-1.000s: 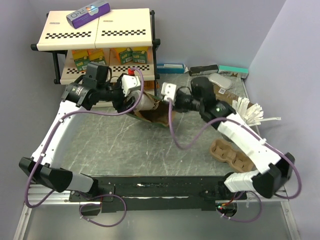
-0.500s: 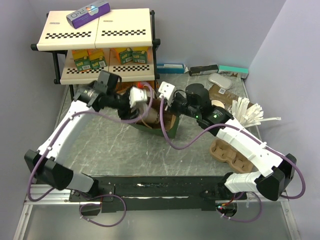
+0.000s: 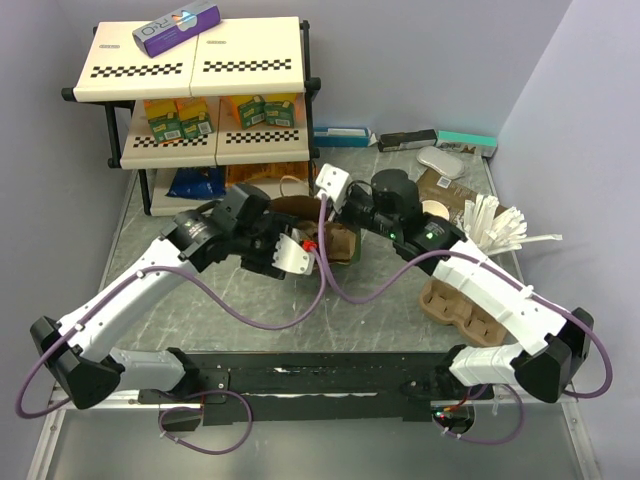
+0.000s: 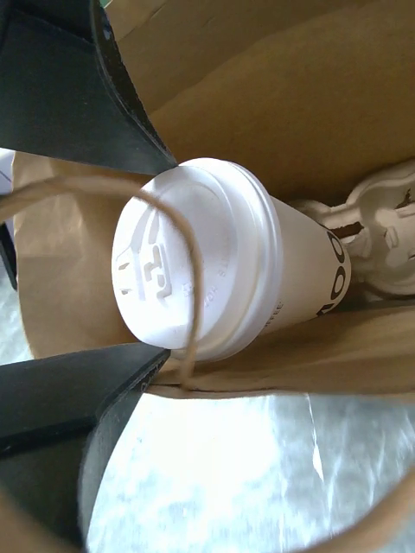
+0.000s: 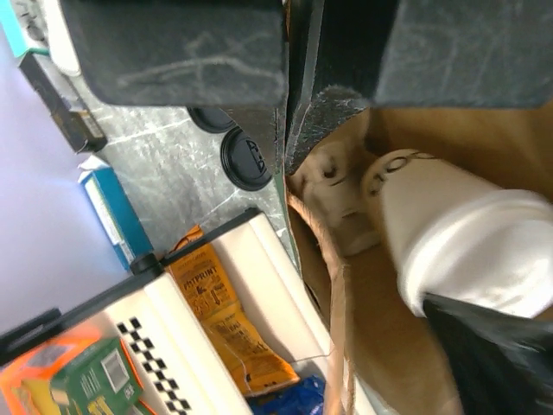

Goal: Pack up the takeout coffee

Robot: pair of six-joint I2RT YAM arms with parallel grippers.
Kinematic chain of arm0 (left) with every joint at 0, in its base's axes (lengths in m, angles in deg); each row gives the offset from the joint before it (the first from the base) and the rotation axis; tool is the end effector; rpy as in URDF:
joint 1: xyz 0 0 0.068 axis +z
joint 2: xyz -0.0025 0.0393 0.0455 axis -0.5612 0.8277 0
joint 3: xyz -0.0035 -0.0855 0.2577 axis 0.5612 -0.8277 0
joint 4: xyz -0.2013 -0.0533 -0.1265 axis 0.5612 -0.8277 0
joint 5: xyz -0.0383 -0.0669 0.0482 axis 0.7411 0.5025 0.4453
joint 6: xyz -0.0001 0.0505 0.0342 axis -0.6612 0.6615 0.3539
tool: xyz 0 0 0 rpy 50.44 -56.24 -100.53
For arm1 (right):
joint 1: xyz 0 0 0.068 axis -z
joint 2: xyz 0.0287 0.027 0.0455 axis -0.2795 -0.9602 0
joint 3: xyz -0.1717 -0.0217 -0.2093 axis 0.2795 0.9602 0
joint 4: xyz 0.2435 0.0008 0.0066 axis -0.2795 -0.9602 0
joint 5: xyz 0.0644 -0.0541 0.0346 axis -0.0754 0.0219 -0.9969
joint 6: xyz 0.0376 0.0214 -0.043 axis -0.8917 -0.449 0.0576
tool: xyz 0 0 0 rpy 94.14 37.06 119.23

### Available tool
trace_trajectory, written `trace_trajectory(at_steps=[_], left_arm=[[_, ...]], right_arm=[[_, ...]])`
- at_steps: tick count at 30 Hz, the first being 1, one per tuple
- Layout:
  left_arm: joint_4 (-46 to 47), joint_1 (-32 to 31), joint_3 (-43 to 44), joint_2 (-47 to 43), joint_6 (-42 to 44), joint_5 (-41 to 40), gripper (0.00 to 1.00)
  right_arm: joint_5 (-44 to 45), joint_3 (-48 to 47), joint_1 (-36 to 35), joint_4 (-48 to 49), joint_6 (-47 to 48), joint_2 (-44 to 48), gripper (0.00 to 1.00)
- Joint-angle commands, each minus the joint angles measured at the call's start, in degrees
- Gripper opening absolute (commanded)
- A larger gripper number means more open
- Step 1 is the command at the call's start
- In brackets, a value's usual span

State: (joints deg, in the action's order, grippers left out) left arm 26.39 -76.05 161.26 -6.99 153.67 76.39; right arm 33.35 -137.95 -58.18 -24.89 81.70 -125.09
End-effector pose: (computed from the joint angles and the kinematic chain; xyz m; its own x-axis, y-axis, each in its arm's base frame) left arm 0.1694 -0.1622 0.3573 0.4319 0.8113 -0.3940 0.8226 -0.1752 0.5410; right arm 0.2034 0.1930 0.3883 0.2309 -0.4932 -0.8387 -0.7717 0.4322 -0.4666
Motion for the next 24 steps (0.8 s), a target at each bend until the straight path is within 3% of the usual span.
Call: trace_trajectory(at_steps=[1, 6, 14, 19, 24], left_arm=[[4.8, -3.9, 0.0, 1.4, -2.0, -9.5, 0.01], [8.6, -6.9, -3.5, 1.3, -3.8, -15.5, 0.01], [13.2, -7.0, -10.4, 0.2, -4.1, -18.6, 0.01], [14.7, -7.2, -10.7, -0.3, -6.8, -21.1, 0.01], [16.9, -7.8, -11.7, 0.5, -7.8, -23.6, 0.01]], right_arm=[[4.1, 3.7, -3.8, 7.7, 2.6, 5.3, 0.0], [5.9, 3.9, -4.6, 8.5, -2.3, 6.5, 0.0], [5.9, 6.3, -4.7, 10.2, -3.9, 8.0, 0.0], [8.6, 7.0, -4.7, 10.2, -5.9, 9.4, 0.0], [5.4, 7.5, -4.7, 8.5, -9.3, 10.0, 0.0]])
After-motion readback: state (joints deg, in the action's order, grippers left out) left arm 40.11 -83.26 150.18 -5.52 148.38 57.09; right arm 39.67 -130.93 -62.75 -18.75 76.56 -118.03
